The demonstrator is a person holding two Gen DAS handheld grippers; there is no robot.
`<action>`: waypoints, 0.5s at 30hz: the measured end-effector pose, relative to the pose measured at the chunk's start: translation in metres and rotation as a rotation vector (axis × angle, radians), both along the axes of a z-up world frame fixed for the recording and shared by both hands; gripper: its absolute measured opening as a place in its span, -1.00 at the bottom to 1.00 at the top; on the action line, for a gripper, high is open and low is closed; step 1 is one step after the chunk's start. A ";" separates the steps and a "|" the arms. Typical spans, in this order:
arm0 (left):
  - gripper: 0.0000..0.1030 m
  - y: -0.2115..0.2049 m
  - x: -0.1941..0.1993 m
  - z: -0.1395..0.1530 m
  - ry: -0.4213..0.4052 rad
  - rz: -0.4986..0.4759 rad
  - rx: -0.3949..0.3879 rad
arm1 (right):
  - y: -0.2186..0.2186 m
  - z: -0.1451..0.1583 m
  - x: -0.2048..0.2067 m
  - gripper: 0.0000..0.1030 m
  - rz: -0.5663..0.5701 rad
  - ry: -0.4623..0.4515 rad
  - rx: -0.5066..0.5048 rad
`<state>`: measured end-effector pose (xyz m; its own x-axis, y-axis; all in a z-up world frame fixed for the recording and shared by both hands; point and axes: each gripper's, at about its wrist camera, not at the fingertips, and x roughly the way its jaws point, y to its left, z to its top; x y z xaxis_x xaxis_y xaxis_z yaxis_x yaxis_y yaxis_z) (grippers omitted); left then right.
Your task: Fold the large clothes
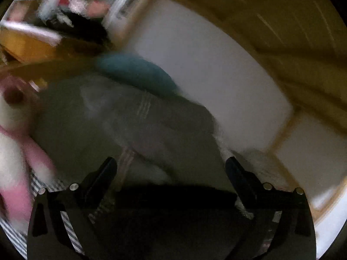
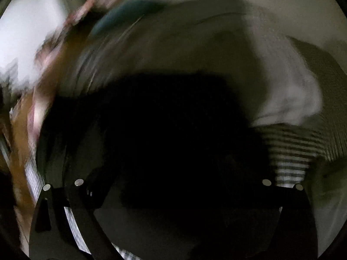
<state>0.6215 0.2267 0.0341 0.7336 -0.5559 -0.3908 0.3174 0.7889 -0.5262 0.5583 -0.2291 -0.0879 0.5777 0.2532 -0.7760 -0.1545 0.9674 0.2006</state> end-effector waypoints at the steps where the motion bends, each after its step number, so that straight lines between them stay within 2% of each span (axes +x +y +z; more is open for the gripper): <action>1: 0.91 -0.019 0.002 -0.007 0.064 -0.056 0.011 | 0.025 -0.012 0.001 0.86 0.027 0.013 -0.084; 2: 0.91 -0.043 -0.003 -0.025 0.142 -0.110 0.046 | 0.041 -0.026 0.007 0.87 0.022 0.034 -0.162; 3: 0.91 -0.055 -0.011 -0.040 0.180 -0.132 0.089 | 0.049 -0.040 0.011 0.94 0.001 0.041 -0.220; 4: 0.91 -0.080 -0.019 -0.066 0.220 -0.147 0.181 | 0.054 -0.051 0.016 0.95 -0.016 0.036 -0.255; 6: 0.91 -0.106 -0.026 -0.110 0.280 -0.103 0.385 | 0.052 -0.063 0.023 0.95 -0.026 0.045 -0.250; 7: 0.91 -0.111 -0.026 -0.133 0.291 -0.052 0.511 | 0.049 -0.061 0.024 0.94 -0.021 0.053 -0.238; 8: 0.91 -0.106 -0.026 -0.144 0.280 -0.025 0.561 | 0.044 -0.059 0.022 0.94 -0.015 0.065 -0.217; 10: 0.91 -0.090 -0.030 -0.151 0.251 0.001 0.515 | 0.035 -0.046 0.002 0.94 -0.025 0.069 -0.182; 11: 0.91 -0.091 -0.033 -0.154 0.245 0.001 0.524 | 0.031 -0.039 -0.009 0.94 -0.027 0.055 -0.169; 13: 0.91 -0.097 -0.040 -0.161 0.212 0.002 0.596 | 0.026 -0.027 -0.028 0.94 -0.038 0.027 -0.158; 15: 0.91 -0.098 -0.044 -0.169 0.180 0.012 0.638 | 0.026 -0.044 -0.032 0.94 -0.050 0.058 -0.226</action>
